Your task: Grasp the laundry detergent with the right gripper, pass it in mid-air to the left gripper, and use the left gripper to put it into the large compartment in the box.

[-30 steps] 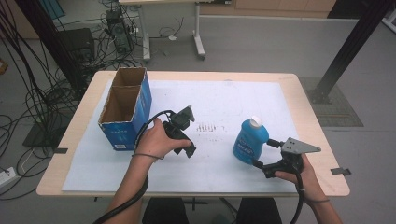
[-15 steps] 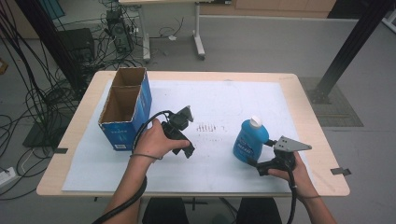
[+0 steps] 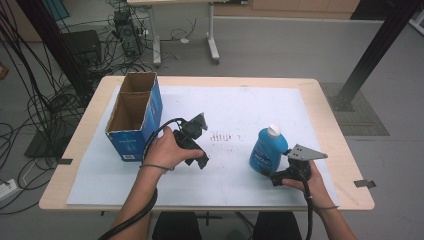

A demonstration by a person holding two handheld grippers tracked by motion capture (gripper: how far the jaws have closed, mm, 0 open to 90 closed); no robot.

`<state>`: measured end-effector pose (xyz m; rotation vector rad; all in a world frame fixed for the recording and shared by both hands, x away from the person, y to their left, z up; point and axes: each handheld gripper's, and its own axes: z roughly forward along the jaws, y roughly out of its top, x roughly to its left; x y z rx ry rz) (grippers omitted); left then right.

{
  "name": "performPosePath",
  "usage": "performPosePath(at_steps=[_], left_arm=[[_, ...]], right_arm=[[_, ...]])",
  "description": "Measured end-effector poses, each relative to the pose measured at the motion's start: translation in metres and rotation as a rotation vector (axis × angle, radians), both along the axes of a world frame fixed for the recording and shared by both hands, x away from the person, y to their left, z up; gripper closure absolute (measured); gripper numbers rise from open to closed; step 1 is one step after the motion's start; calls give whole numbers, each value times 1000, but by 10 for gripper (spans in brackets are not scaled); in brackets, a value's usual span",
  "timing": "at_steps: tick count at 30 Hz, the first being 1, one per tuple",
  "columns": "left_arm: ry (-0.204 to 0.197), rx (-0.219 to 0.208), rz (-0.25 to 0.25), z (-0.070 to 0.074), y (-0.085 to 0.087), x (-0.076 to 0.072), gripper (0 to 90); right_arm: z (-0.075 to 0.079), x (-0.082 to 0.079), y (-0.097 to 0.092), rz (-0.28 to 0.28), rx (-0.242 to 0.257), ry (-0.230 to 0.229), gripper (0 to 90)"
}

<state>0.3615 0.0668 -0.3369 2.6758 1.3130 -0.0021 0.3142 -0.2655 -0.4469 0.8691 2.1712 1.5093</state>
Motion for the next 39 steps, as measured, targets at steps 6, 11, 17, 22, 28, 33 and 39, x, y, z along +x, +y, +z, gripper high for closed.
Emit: performPosePath(at_steps=[6, 11, 17, 22, 28, 33, 39], left_arm=[[2, 1, 1, -1, 0, 0, 80], [4, 4, 0, -1, 0, 0, 80], [4, 5, 3, -1, 0, -1, 78], [8, 10, 1, -3, 0, -1, 77], [8, 10, -6, -2, 0, -2, 78], [8, 11, -6, -2, 0, -2, 79], [5, 11, -3, -2, 1, -1, 79]], right_arm=[[0, 1, 1, -1, 4, 0, 10], [-1, 1, 2, 3, 5, -2, 11], [0, 1, 2, 3, 9, 1, 11], [0, 0, 0, 1, 10, 2, 11], [0, 0, 2, 4, 10, 2, 11], [-1, 1, 3, 4, 9, 0, 11], [0, 0, 3, 5, 11, 0, 13]])
